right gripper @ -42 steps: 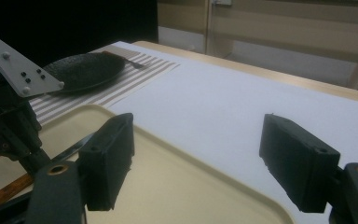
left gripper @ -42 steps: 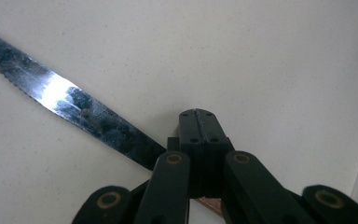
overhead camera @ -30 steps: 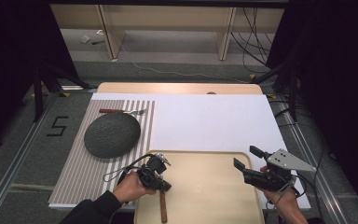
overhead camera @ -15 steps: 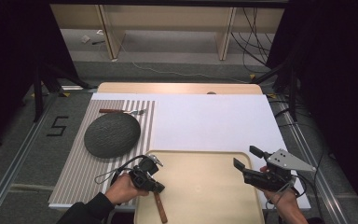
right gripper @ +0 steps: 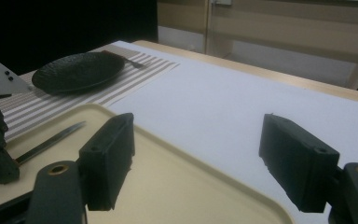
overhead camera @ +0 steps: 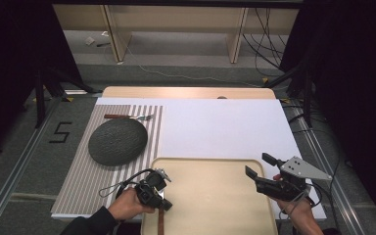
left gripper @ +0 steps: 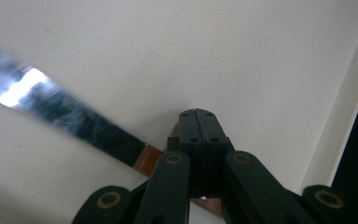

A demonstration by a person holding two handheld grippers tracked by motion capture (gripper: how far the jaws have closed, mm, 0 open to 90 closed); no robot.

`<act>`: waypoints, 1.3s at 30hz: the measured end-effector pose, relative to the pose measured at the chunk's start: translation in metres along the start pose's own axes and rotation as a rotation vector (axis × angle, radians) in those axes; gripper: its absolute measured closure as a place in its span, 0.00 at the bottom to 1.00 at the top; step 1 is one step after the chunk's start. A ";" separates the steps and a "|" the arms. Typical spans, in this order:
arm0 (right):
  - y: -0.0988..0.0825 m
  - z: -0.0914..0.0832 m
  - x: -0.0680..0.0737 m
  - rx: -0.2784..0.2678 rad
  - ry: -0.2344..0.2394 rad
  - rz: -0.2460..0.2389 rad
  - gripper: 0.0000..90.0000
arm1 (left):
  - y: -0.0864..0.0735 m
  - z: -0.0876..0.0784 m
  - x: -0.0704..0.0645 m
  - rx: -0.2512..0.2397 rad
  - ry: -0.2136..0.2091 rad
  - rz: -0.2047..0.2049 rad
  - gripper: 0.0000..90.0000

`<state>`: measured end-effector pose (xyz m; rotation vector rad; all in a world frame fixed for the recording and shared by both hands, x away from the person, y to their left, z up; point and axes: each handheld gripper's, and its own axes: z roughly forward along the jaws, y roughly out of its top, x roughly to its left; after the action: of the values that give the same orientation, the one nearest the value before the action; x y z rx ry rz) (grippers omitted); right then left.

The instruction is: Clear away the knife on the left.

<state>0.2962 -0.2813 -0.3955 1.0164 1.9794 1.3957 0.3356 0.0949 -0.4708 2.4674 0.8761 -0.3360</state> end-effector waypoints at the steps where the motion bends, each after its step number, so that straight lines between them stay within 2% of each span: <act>1: 0.000 0.000 0.000 0.000 0.000 0.000 0.31 | -0.001 -0.001 0.001 0.000 0.002 -0.002 1.00; 5: 0.000 0.000 0.000 0.000 0.000 0.000 0.31 | -0.002 -0.003 0.004 -0.015 0.013 -0.016 1.00; 10: 0.000 0.000 0.000 0.000 0.000 0.000 0.31 | -0.002 -0.005 0.006 -0.014 0.037 -0.014 1.00; 17: 0.000 0.000 0.000 0.000 0.001 -0.001 0.31 | -0.008 -0.012 0.012 -0.018 0.068 -0.036 1.00; 26: 0.000 0.000 0.000 0.000 0.001 0.000 0.31 | -0.014 -0.019 0.020 -0.031 0.089 -0.065 1.00; 33: 0.000 0.000 0.000 0.001 0.002 0.000 0.31 | -0.015 -0.019 0.020 -0.039 0.082 -0.068 1.00; 36: 0.000 0.000 0.000 0.003 0.002 -0.001 0.31 | -0.015 -0.021 0.020 -0.075 0.047 -0.076 0.96; 39: 0.000 0.000 0.000 0.003 0.002 -0.001 0.31 | -0.015 -0.024 0.019 -0.100 0.011 -0.066 0.92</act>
<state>0.2962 -0.2810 -0.3956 1.0152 1.9837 1.3941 0.3416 0.1277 -0.4630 2.3550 0.9573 -0.2944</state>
